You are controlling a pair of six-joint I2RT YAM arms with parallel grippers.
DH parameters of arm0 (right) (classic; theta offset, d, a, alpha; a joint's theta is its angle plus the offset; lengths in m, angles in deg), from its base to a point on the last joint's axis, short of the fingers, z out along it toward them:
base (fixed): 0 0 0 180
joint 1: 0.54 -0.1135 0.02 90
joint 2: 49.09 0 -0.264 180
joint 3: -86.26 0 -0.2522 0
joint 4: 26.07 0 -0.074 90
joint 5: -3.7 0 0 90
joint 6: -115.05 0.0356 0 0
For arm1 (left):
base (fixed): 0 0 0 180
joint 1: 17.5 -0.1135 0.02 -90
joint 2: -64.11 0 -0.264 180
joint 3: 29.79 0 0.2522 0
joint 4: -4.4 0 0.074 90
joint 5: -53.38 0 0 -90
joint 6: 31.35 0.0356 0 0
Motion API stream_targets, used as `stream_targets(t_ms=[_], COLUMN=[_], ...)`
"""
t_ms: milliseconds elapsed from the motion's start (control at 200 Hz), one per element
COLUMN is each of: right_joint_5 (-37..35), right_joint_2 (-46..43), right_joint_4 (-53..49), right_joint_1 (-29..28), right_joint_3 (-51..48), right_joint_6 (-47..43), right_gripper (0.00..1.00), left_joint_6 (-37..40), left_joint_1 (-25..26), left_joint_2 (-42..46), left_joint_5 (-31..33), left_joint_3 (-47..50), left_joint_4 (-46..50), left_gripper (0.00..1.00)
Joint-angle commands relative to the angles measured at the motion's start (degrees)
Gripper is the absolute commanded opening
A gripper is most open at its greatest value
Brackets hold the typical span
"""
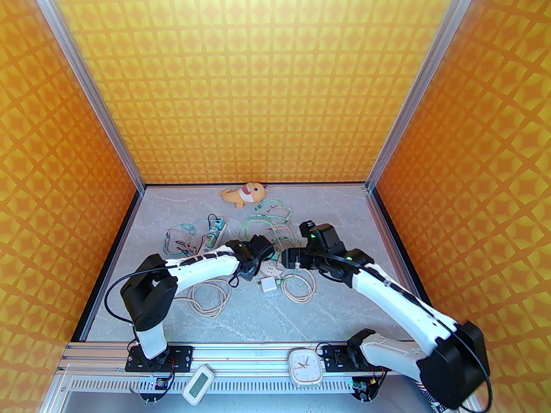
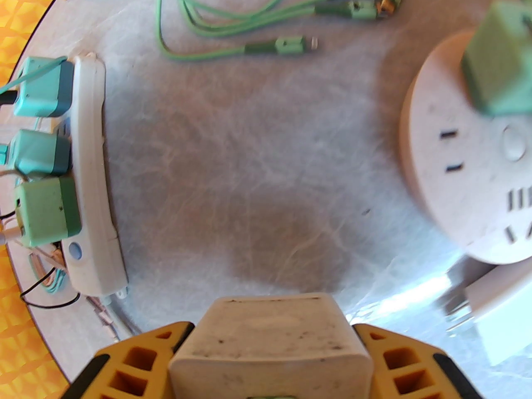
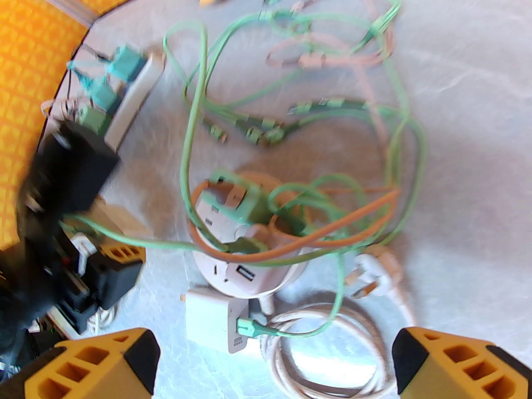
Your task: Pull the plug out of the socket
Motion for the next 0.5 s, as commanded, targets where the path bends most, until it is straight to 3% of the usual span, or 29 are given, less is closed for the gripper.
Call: stream_targets(t_ms=[0,495], right_joint_5=[-4.9,-7.0], right_joint_2=[-2.0,-2.4], right_joint_4=[-1.4,-1.5], right_joint_1=[1.3,2.9], right_joint_3=[-0.4,-2.7], right_joint_6=[2.3,4.2], right_gripper=[0.98,0.98], left_joint_6=[-2.2,-8.7], left_joint_1=[2.6,13.0], left_joint_2=[-1.3,0.0], left_joint_5=[5.5,12.6], left_joint_3=[0.7,2.8], left_joint_4=[3.0,6.0], left_gripper=[0.33,0.33])
